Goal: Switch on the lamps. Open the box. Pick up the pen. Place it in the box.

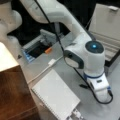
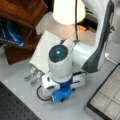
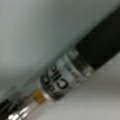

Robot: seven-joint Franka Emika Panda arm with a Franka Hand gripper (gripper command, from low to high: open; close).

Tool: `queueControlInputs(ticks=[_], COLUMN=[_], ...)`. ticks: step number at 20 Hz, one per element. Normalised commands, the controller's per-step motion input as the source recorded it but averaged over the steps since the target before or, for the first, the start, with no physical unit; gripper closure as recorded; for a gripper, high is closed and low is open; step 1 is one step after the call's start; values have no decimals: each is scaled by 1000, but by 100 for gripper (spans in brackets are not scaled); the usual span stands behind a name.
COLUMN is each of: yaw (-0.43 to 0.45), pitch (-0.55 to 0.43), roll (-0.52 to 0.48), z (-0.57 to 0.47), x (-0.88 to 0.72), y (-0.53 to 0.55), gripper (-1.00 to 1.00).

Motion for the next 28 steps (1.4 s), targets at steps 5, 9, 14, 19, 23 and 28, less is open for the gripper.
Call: queueControlInputs(ticks=[5, 9, 14, 19, 23, 28], yaw=[180, 179, 194, 218, 222, 215], pitch=[-8, -37, -14, 10, 34, 90], roll=[-137, -167, -166, -155, -147, -127], z=[12, -4, -8, 11, 47, 117], x=[193, 199, 174, 119, 61, 5], y=[82, 66, 48, 55, 72, 82], gripper=[100, 100, 100, 100, 100, 100])
